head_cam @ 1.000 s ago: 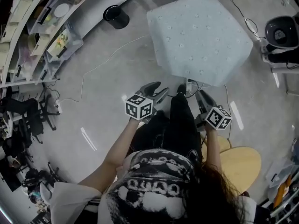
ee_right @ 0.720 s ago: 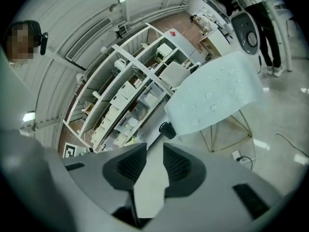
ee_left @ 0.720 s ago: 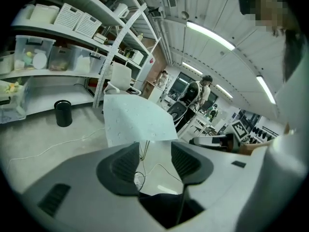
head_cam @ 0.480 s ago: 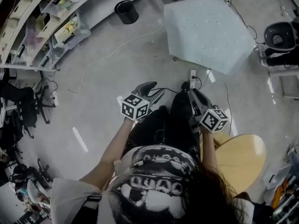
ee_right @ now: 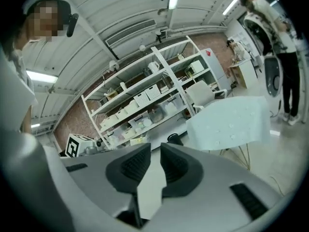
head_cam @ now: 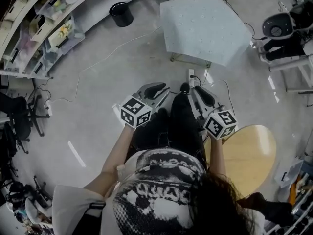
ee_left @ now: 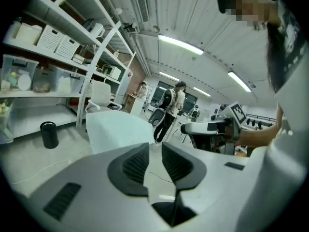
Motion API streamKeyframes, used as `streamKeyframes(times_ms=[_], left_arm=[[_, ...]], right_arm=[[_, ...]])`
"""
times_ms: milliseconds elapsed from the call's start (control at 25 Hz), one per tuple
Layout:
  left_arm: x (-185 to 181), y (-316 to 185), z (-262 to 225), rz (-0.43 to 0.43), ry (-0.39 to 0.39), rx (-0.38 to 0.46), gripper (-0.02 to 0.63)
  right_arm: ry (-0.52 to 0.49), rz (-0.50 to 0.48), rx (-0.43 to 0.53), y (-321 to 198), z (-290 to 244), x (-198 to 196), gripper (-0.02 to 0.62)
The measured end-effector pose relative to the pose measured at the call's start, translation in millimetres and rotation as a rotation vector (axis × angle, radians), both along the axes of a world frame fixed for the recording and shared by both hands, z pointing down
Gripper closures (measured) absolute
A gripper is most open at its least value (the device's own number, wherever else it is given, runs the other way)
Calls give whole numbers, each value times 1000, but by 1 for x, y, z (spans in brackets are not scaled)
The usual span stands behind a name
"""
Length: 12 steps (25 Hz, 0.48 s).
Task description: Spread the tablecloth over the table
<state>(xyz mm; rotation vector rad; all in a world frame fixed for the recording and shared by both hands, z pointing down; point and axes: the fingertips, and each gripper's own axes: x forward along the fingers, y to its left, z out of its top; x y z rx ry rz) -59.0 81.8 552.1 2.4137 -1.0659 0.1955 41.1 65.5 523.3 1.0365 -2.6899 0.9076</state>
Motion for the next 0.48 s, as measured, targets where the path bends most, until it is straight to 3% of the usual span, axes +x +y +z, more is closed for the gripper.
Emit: streamKeyframes(times_ms=[200,480], left_arm=[[17,13,-28,71,-53,107,569],[33,24,-51,137,-99,173,589]], right_arm=[[49,21,77,17,-15,6,580],[110,41,164,28,-28,17,607]])
